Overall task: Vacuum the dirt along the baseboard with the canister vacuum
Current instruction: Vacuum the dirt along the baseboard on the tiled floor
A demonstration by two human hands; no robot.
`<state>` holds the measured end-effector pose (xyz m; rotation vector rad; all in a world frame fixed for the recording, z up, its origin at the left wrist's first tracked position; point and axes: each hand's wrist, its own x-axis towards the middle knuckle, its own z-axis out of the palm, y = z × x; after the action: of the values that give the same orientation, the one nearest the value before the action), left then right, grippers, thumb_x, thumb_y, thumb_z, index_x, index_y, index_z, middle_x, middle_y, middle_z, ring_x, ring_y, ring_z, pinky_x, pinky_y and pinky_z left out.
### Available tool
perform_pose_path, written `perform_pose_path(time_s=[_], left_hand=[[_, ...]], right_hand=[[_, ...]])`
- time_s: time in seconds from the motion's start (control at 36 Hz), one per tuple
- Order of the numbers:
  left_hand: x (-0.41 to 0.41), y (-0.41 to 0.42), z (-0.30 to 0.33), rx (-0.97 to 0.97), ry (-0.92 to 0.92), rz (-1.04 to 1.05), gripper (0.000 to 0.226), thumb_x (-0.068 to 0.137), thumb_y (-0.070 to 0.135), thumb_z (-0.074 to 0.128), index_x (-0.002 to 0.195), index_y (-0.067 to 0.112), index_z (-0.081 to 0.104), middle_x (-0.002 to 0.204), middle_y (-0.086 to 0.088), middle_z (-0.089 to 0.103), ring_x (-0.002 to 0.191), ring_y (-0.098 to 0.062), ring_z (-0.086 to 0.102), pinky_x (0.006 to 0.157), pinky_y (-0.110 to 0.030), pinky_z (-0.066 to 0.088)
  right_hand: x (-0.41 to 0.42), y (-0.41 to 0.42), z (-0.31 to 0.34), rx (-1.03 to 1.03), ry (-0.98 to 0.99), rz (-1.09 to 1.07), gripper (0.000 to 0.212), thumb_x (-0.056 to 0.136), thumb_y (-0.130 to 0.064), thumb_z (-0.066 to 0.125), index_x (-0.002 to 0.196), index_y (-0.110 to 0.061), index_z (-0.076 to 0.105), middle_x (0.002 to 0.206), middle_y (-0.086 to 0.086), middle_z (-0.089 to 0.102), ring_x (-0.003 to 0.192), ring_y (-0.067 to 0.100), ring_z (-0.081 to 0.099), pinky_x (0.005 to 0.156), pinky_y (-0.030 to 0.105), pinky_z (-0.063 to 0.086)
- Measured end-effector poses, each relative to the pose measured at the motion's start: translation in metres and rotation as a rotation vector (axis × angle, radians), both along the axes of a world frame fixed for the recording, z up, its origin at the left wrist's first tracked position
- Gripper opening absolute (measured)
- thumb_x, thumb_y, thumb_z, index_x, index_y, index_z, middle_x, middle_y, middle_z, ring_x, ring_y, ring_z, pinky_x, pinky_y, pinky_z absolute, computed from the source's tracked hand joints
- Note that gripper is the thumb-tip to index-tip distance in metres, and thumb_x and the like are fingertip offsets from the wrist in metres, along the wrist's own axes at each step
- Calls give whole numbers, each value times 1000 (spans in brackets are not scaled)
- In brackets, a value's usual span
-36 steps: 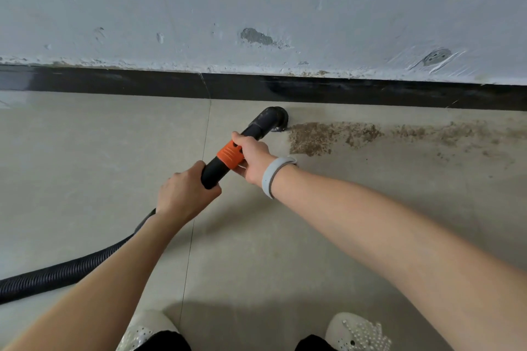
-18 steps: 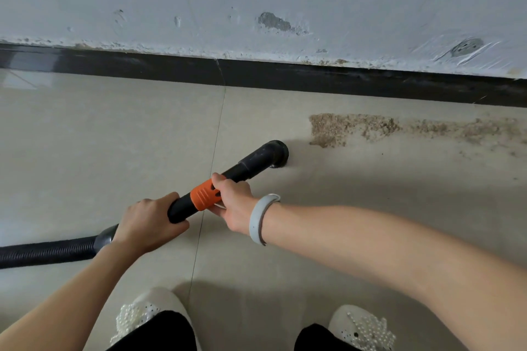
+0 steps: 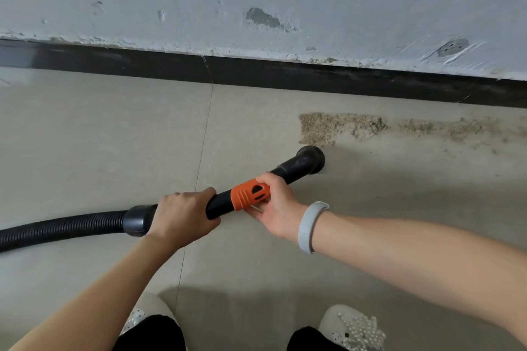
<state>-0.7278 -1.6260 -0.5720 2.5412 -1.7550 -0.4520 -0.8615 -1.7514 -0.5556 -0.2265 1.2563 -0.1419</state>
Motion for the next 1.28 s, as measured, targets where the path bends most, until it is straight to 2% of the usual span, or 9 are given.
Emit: perform_pose_path(time_s=[0.11, 0.33, 0.44, 0.58, 0.67, 0.83, 1.0, 1.14, 1.28], left_hand=[[-6, -2, -11, -46, -46, 18, 43, 38, 17, 89, 63, 16, 53, 43, 6, 48, 30, -26, 45, 43, -19, 26], [-3, -7, -18, -119, -48, 118, 33, 49, 12, 82, 65, 11, 52, 43, 1, 47, 30, -28, 44, 44, -20, 29], [-1, -12, -20, -111, -42, 154, 29, 55, 14, 79, 68, 12, 52, 45, 1, 47, 34, -30, 47, 45, -22, 30], [1, -29, -14, 30, -12, 215, 18, 79, 26, 66, 85, 15, 54, 62, 2, 51, 61, -33, 54, 57, -32, 34], [4, -44, -9, 40, 5, 228, 17, 82, 28, 62, 86, 18, 48, 61, 4, 46, 62, -29, 46, 59, -32, 35], [10, -71, -5, 65, 2, 228, 18, 84, 28, 60, 84, 21, 44, 62, 1, 49, 63, -31, 49, 61, -33, 35], [13, -80, -1, 107, 44, 208, 15, 82, 28, 60, 85, 22, 46, 64, -1, 54, 67, -32, 55, 60, -32, 38], [13, -89, 4, 143, 98, 186, 15, 81, 28, 62, 86, 23, 48, 66, 1, 56, 68, -28, 57, 60, -31, 39], [8, -92, 5, 148, 146, 200, 15, 79, 27, 62, 82, 25, 47, 66, 1, 56, 67, -26, 56, 58, -29, 37]], right_hand=[[2, -7, -3, -31, 30, 30, 20, 87, -12, 59, 104, -11, 49, 104, 14, 55, 97, 26, 58, 71, 38, 55], [19, -17, -6, -137, 75, 127, 12, 90, -17, 54, 86, -16, 43, 91, 7, 51, 90, 21, 54, 84, 38, 54], [27, -23, -10, -151, 90, 162, 12, 91, -23, 54, 87, -17, 43, 92, 6, 51, 94, 22, 54, 78, 36, 54], [35, -38, -8, -168, 117, 207, 11, 91, -26, 50, 91, -16, 44, 91, 5, 51, 92, 23, 54, 62, 32, 51], [41, -51, -5, -196, 117, 221, 18, 92, -29, 49, 102, -13, 46, 94, 6, 51, 93, 23, 54, 68, 33, 52], [50, -70, -2, -275, 133, 242, 38, 94, -36, 47, 123, -12, 44, 108, 11, 52, 97, 25, 55, 80, 36, 54], [51, -78, -5, -345, 193, 299, 32, 95, -40, 46, 113, -14, 41, 107, 10, 52, 100, 26, 55, 96, 43, 51], [46, -81, -7, -367, 224, 284, 34, 95, -40, 47, 115, -13, 41, 89, 5, 48, 94, 24, 54, 97, 43, 51], [40, -82, -6, -376, 244, 266, 32, 95, -37, 49, 114, -12, 42, 88, 5, 48, 94, 24, 55, 94, 41, 53]])
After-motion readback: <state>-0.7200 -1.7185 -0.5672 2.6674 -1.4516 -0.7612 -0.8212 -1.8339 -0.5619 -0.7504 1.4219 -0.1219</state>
